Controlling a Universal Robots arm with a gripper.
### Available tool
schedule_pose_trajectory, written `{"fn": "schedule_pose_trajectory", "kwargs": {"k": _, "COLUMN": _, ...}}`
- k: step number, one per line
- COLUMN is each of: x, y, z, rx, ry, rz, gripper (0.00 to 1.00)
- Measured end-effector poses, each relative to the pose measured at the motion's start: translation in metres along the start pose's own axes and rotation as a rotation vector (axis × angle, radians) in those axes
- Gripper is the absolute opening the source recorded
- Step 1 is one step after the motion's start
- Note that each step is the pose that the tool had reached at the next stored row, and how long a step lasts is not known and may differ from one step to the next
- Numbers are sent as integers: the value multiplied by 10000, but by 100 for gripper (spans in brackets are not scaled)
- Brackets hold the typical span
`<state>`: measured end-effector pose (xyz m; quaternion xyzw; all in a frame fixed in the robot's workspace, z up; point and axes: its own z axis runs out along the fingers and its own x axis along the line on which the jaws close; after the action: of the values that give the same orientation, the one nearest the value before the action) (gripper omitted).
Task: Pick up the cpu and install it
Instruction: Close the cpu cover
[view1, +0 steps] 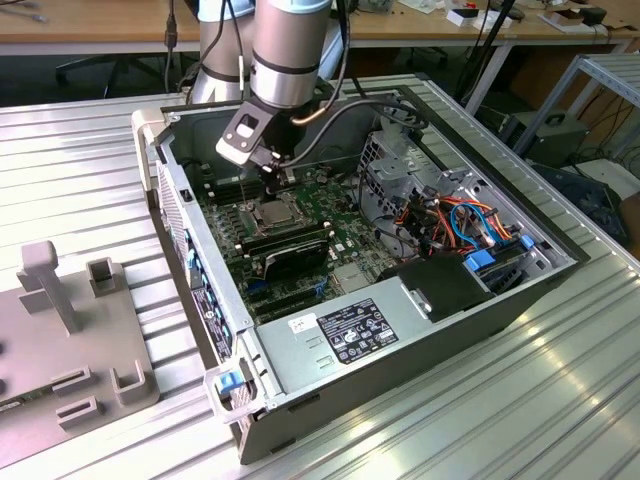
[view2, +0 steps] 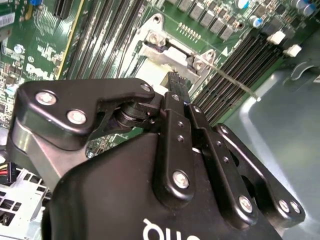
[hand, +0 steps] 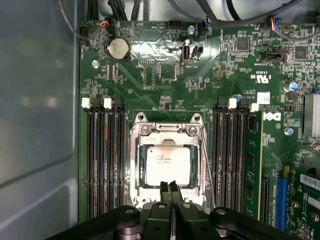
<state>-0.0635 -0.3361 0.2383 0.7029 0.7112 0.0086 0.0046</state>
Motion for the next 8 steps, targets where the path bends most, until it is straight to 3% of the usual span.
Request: {"fn": "schedule_pose_trajectory", "kwargs": {"k": 8, "x": 0, "y": -77, "z": 39, "rx": 1, "ry": -3, "rz": 0, "gripper": 11}}
